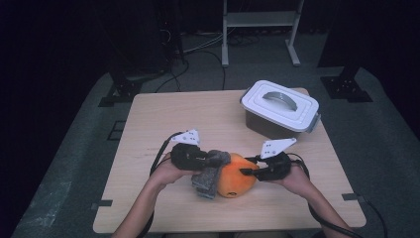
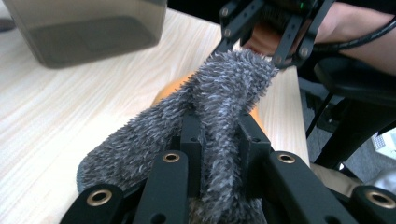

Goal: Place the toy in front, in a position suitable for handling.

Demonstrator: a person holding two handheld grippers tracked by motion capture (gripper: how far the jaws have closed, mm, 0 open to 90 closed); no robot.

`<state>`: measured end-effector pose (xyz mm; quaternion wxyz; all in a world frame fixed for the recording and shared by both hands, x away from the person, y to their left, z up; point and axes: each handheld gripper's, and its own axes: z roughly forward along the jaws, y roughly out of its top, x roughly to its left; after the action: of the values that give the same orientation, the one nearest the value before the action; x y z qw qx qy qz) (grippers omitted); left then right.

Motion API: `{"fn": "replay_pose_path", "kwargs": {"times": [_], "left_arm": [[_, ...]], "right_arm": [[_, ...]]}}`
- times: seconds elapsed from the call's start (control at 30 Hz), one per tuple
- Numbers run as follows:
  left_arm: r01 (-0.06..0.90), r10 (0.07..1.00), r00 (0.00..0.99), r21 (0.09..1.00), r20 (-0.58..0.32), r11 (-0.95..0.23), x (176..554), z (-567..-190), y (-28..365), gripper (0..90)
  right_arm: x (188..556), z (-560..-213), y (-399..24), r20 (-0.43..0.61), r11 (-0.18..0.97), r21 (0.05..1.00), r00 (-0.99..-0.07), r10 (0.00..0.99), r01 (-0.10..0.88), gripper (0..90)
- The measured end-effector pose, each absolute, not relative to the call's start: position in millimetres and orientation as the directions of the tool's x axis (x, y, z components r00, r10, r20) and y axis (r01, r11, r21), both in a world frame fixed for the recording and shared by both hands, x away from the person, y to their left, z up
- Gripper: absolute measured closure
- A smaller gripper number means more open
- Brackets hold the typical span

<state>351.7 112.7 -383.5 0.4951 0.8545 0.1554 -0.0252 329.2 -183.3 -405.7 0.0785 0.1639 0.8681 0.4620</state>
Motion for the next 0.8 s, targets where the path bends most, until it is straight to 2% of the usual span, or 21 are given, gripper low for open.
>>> {"fn": "replay_pose_path", "kwargs": {"times": [0.1, 0.17, 0.3, 0.4, 0.53, 0.57, 0.6, 0.7, 0.8], "left_arm": [[0.299, 0.229, 0.949, 0.841, -0.215, -0.451, 352.5, -387.8, 108.5, 75.9], [0.288, 0.213, 0.954, 0.84, -0.21, -0.46, 353.0, -387.2, 105.7, 75.9], [0.286, 0.207, 0.955, 0.837, -0.21, -0.466, 351.7, -385.4, 101.4, 76.0], [0.283, 0.197, 0.957, 0.835, -0.213, -0.472, 351.0, -385.9, 100.1, 75.9], [0.283, 0.202, 0.957, 0.832, -0.21, -0.477, 350.2, -386.0, 100.2, 75.8], [0.282, 0.206, 0.957, 0.83, -0.205, -0.481, 350.1, -385.7, 101.2, 75.8], [0.281, 0.209, 0.957, 0.831, -0.203, -0.48, 350.4, -386.1, 102.3, 75.8], [0.292, 0.214, 0.953, 0.83, -0.213, -0.475, 350.8, -389.8, 104.4, 75.8], [0.312, 0.221, 0.947, 0.82, -0.231, -0.48, 352.0, -398.7, 105.9, 75.8]], "right_arm": [[328.0, -408.8, -190.3, 0.032, 0.513, 0.83, -0.937, 0.347, 0.218, 55.9], [326.9, -407.2, -192.0, 0.026, 0.529, 0.821, -0.94, 0.34, 0.214, 49.4], [325.6, -396.6, -187.7, -0.024, 0.592, 0.785, -0.946, 0.325, 0.184, 34.2], [326.7, -386.5, -175.6, -0.07, 0.619, 0.774, -0.954, 0.293, 0.133, 30.1], [327.8, -385.6, -166.0, -0.078, 0.631, 0.766, -0.957, 0.28, 0.122, 30.4], [327.2, -389.1, -163.2, -0.08, 0.634, 0.765, -0.958, 0.274, 0.117, 37.6], [327.2, -389.1, -163.2, -0.08, 0.634, 0.765, -0.958, 0.274, 0.117, 37.6], [325.5, -395.4, -167.3, -0.074, 0.621, 0.776, -0.961, 0.267, 0.112, 45.5], [322.7, -399.4, -176.4, -0.066, 0.616, 0.779, -0.962, 0.264, 0.116, 47.8]]}}
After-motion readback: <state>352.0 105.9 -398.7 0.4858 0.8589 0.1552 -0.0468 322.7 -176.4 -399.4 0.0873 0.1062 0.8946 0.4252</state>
